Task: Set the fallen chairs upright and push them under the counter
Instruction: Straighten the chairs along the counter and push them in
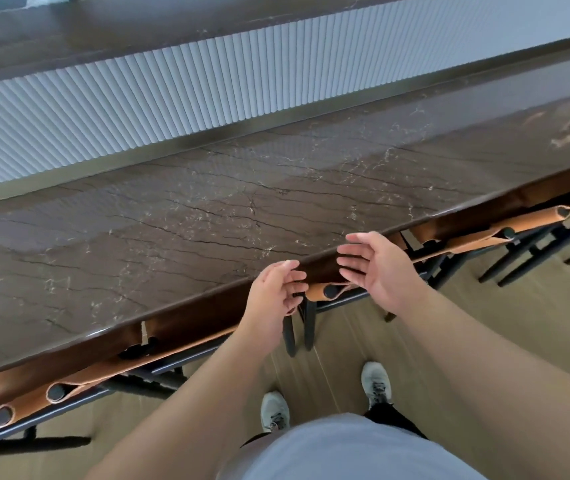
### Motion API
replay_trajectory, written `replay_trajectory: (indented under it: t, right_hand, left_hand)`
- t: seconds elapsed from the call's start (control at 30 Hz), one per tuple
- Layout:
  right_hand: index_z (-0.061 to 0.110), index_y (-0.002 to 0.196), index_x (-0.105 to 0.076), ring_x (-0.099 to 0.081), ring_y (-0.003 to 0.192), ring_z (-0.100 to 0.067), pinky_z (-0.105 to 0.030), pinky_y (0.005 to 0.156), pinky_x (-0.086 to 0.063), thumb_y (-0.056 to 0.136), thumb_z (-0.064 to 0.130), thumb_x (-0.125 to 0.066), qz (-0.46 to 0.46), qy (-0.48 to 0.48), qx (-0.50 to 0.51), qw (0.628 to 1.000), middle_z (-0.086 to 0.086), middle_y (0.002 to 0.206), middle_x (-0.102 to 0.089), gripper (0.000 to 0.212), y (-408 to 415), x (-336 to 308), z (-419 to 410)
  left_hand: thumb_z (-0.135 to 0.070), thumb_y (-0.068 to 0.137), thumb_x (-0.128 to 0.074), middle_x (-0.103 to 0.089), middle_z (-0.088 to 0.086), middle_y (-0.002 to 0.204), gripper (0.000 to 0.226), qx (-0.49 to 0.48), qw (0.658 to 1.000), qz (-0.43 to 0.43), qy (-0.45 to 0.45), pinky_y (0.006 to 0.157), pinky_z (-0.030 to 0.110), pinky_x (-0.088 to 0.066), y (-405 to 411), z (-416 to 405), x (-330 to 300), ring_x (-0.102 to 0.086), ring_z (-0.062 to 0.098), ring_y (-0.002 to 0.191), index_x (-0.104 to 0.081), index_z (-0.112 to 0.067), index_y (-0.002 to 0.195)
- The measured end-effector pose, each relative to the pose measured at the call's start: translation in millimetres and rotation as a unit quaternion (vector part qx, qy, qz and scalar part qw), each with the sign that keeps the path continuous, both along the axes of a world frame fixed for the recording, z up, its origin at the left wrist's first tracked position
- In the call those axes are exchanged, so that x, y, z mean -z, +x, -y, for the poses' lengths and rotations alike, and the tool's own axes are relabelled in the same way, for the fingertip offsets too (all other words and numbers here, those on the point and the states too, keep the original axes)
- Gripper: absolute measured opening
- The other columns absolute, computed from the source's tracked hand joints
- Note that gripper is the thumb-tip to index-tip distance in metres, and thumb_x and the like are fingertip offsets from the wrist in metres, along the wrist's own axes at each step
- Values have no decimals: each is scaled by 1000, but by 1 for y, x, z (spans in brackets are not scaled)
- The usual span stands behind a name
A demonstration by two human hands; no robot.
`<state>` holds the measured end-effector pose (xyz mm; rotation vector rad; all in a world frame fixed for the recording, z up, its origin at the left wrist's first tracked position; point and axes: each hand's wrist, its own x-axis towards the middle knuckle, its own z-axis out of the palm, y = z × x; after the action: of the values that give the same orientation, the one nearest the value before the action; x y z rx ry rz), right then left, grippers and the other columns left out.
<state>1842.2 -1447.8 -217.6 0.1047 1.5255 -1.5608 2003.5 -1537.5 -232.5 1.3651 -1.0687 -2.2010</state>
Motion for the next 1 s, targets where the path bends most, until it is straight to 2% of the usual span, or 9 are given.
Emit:
replay_trajectory:
  t: [0.07, 0.2, 0.43, 0.57, 0.73, 0.9, 1.0]
  right_hand:
    - [12, 108, -67, -70, 95, -26, -37, 83, -54, 98, 23, -50, -10, -24, 23, 999, -8, 97, -75, 23, 0, -10, -12]
    - [12, 106, -68, -71, 85, -22, -36, 77, -53, 98, 22, -49, -28, -35, 59, 997, -8, 95, -75, 23, 0, -21, -38]
    - [12, 110, -67, -70, 85, -22, -36, 78, -54, 98, 22, -52, -47, -40, 76, 995, -9, 97, -74, 22, -21, -31, -89]
    - [11, 113, -67, -70, 88, -24, -37, 79, -55, 98, 22, -53, -49, -38, 85, 994, -10, 99, -74, 24, -55, -32, -133]
    - [12, 109, -69, -68, 92, -24, -37, 80, -53, 99, 24, -49, -55, -46, 88, 994, -9, 98, -73, 25, -105, -33, -211]
    - [14, 113, -68, -70, 97, -26, -35, 77, -55, 99, 25, -51, -65, -23, 87, 994, -11, 105, -73, 25, -157, -33, -287]
    - [14, 115, -67, -69, 94, -25, -35, 76, -54, 99, 25, -50, -62, -25, 89, 994, -9, 100, -73, 25, -185, -36, -323]
  left_hand:
    - [-25, 97, -54, -72, 5, 96, 24, -1, 999, -27, 26, 81, 33, -50, -4, 6, -10, -67, 20, 86, -68, -11, 111]
    - [-31, 97, -54, -73, 6, 100, 27, 18, 998, -63, 16, 82, 35, -49, -9, 10, -25, -68, 21, 89, -70, -13, 110]
    - [-31, 97, -56, -75, 6, 103, 28, 55, 997, -44, -13, 84, 36, -50, -31, -30, -38, -69, 20, 92, -71, -13, 112]
    - [-30, 97, -56, -75, 6, 105, 27, 47, 998, -27, -22, 91, 38, -51, -64, -71, -44, -69, 21, 95, -70, -14, 114]
    - [-28, 96, -58, -73, 8, 110, 25, 56, 998, -9, -16, 92, 37, -49, -124, -143, -56, -67, 23, 101, -70, -13, 112]
    - [-29, 93, -61, -72, 5, 100, 27, 51, 998, -24, -25, 86, 35, -47, -180, -216, -59, -67, 21, 96, -69, -13, 114]
    - [-34, 93, -58, -73, 2, 96, 27, 48, 997, -33, -43, 86, 35, -46, -202, -248, -57, -68, 19, 92, -70, -16, 110]
